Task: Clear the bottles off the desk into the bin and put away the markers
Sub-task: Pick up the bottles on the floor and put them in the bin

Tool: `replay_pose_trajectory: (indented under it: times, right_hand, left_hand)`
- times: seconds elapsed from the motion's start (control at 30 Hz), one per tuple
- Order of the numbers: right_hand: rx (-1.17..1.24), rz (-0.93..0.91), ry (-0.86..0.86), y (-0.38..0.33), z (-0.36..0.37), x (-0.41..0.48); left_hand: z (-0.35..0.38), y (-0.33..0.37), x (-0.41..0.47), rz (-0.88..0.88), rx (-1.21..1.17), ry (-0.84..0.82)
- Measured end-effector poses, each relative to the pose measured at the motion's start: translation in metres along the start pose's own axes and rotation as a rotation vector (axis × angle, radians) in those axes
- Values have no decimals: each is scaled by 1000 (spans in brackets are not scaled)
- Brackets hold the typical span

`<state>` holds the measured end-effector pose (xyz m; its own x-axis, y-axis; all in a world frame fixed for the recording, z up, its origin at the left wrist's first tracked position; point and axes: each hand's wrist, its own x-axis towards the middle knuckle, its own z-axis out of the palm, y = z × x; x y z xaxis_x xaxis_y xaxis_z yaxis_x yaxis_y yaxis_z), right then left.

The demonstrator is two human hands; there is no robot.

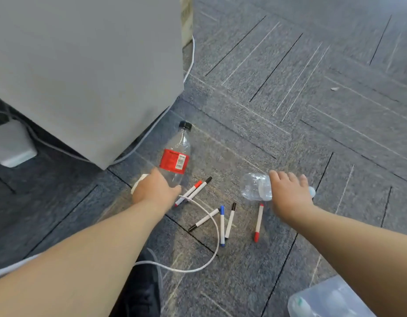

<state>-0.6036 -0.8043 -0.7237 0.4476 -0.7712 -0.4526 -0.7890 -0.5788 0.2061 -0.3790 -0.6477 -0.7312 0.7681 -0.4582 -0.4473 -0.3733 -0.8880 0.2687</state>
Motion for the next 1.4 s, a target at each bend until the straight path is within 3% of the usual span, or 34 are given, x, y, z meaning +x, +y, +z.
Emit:
replay_pose_trajectory:
  times: [0.3, 0.47, 0.63, 0.8, 0.9, 1.0, 1.2, 1.4]
  right_hand:
    - [186, 8, 88, 9, -62, -34]
    - [305, 67, 133, 24, -133, -87]
    - [571, 235, 289, 80, -221, -184]
    - [1138, 630, 329, 166, -227, -292]
    - [1663, 943, 281, 217, -196, -356]
    - [2148, 1046, 173, 251, -157, -404]
    - [2024, 1074, 115, 271, -73, -446]
    - [1987, 1064, -1, 260, -35, -454]
  left_hand:
    - [-74, 66, -39, 191, -399, 167]
    - [-155, 96, -91, 295, -439, 242]
    - [-219, 120, -194, 250, -511, 230]
    - [-190, 124, -329, 224, -447, -68]
    - [-155, 131, -394, 306, -432, -238]
    - [-120, 138, -433, 363, -393, -369]
    - [-60, 131, -470, 394, -420, -455]
    - [-19, 98, -481, 269, -471, -240]
